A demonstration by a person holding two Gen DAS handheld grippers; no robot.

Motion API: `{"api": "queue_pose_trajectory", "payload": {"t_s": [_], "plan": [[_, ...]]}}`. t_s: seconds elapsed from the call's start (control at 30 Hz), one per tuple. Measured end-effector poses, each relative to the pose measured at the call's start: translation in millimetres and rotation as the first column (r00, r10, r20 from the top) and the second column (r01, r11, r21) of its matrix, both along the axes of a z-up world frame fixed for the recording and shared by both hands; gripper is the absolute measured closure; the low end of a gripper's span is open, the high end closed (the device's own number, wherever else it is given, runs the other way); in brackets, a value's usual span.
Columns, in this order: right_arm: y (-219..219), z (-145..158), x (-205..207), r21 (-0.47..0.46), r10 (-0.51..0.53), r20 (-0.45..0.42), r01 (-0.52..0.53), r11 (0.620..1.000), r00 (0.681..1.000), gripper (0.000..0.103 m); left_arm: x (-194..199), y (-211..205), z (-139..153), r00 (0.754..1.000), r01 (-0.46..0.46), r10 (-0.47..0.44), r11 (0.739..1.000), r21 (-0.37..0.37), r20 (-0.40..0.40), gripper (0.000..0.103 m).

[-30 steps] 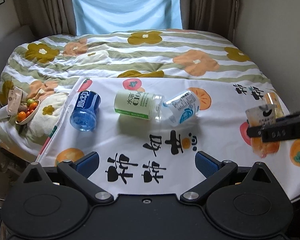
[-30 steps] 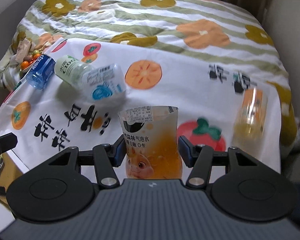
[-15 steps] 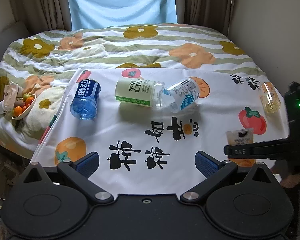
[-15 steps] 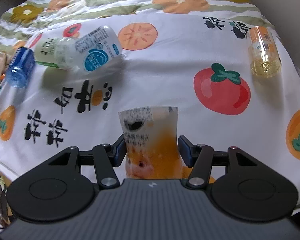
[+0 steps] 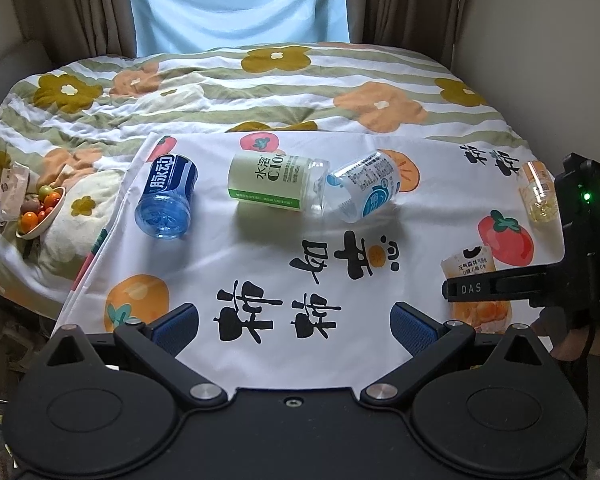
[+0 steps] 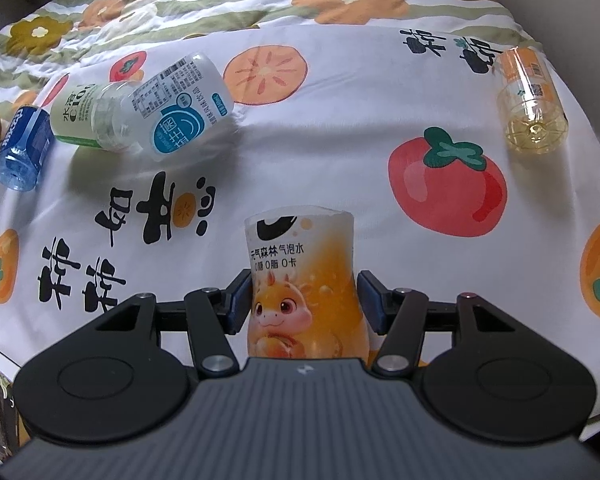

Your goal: Flip cup upright

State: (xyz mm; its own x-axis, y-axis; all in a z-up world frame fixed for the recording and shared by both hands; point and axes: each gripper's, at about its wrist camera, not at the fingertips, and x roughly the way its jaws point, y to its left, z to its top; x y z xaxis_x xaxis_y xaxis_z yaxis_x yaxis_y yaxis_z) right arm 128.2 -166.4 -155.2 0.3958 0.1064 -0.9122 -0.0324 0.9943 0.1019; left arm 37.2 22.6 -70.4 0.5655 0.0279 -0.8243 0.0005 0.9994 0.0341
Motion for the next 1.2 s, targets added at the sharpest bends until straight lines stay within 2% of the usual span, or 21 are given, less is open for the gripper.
{"api": "queue_pose_trajectory", "payload": {"t_s": [0.3, 0.33, 0.43, 0.47, 0.67, 0.83, 1.0, 1.2], "plan": [[-3, -5, 4, 0.027, -0.007, -0.005, 0.008, 1.000, 1.000, 0.031, 2, 0, -4, 1.000, -0.002, 0.002, 1.000, -0.004, -0.012, 0.000], [-3, -5, 4, 0.026, -0.006, -0.004, 0.006, 1.000, 1.000, 0.028, 2, -1, -4, 1.000, -0.003, 0.003, 1.000, -0.003, -0.012, 0.000], [-3, -3, 3, 0.022, -0.010, 0.001, 0.010, 1.000, 1.000, 0.010, 2, 0, -4, 1.000, -0.004, 0.004, 1.000, -0.005, -0.011, 0.000], [-4, -2, 2, 0.026, -0.009, 0.008, 0.009, 1.000, 1.000, 0.007, 1, 0, -3, 1.000, -0.005, 0.004, 1.000, -0.005, -0.010, 0.000], [-9, 10, 1, 0.063, -0.013, 0.031, 0.011, 0.998, 0.999, 0.006, 1, -5, 2, 1.000, 0.000, 0.000, 1.000, -0.003, -0.002, 0.000], [-27, 35, -5, 0.117, -0.054, 0.088, 0.043, 0.992, 0.995, 0.006, 3, -18, 10, 1.000, 0.020, -0.020, 1.000, 0.002, 0.008, 0.000], [-66, 78, -25, 0.169, -0.130, 0.182, 0.100, 0.981, 0.975, 0.006, 16, -43, 19, 0.998, 0.064, -0.064, 0.998, 0.000, 0.002, 0.000], [-118, 106, -50, 0.129, -0.193, 0.259, 0.164, 0.978, 0.946, 0.003, 57, -88, 3, 0.985, 0.124, -0.133, 0.989, -0.080, -0.106, 0.000]]}}
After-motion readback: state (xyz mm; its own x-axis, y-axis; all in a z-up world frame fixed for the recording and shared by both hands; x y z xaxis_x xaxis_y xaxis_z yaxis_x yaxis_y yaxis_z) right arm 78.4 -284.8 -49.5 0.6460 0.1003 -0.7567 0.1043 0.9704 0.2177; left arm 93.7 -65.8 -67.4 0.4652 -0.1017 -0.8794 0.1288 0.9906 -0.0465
